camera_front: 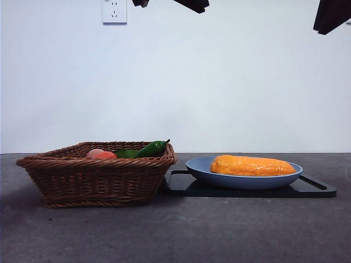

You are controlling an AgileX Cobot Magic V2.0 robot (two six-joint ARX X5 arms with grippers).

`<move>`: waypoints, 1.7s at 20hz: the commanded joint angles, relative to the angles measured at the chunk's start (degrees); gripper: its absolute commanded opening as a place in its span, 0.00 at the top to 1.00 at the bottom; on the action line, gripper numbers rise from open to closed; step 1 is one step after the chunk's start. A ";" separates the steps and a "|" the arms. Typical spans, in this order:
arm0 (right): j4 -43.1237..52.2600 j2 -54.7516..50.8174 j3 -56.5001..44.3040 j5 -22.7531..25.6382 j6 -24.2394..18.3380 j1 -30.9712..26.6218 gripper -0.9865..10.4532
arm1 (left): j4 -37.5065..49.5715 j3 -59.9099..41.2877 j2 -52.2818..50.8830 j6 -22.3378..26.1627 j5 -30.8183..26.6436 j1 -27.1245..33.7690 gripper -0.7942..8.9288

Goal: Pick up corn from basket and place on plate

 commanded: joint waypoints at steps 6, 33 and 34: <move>5.11 0.50 -0.20 0.07 -0.44 1.51 0.91 | 0.46 1.73 0.15 -0.13 0.09 -0.48 0.91; 23.65 0.48 -0.15 0.04 -0.44 0.02 0.91 | 21.97 1.68 -12.33 2.01 -1.46 14.14 0.91; 24.59 0.48 -0.15 0.04 -0.46 0.02 0.91 | 21.51 1.68 -14.49 1.84 -1.46 16.74 0.91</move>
